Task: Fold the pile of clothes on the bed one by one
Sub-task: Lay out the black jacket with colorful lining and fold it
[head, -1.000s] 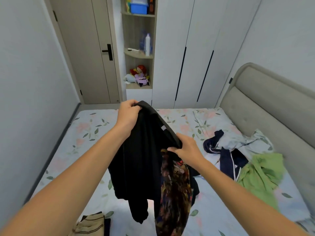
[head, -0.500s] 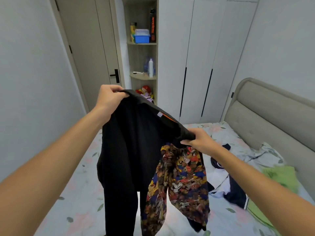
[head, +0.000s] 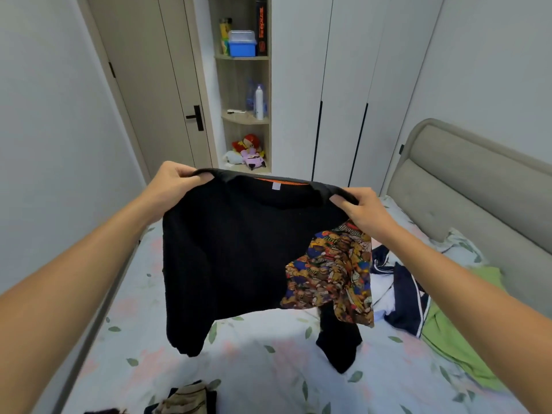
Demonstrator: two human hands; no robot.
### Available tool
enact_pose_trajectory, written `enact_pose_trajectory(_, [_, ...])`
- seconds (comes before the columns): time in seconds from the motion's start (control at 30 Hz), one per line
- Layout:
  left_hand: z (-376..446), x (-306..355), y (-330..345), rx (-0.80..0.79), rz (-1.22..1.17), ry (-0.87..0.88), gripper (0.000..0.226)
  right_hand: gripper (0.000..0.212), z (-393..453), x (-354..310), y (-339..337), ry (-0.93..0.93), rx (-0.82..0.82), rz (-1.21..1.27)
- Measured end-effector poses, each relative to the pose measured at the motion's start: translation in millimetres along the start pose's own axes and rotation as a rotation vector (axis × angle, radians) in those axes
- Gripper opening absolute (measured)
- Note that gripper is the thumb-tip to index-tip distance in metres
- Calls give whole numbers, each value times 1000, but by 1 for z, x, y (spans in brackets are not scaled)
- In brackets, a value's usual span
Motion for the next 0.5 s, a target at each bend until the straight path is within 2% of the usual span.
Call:
enact_pose_trajectory(0.1, [-23, 5, 5, -50, -41, -16, 40, 40, -17, -11, -15, 7, 40, 6])
enact_pose_trajectory(0.3, [-67, 33, 18, -100, -34, 62, 53, 32, -55, -26, -51, -40, 1, 1])
enact_pose_trajectory(0.4, [-81, 42, 26, -172, -9, 60, 79, 35, -76, -27, -64, -26, -49, -12])
enact_pose_trajectory(0.47, [-92, 45, 41, -230, -28, 13, 78, 38, -95, -22, -77, -17, -108, 3])
enact_pose_trajectory(0.5, [-95, 45, 48, -266, -34, -22, 67, 39, -102, -18, -85, -15, -125, 12])
Point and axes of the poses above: each hand's wrist, its own z-axis towards the middle knuckle, its own y-axis out of the palm, x = y × z, the point moved 3 cm from there along z, towards the middle knuckle, and after that the axes turned 5 degrees about -x, right-handed, at the moved point
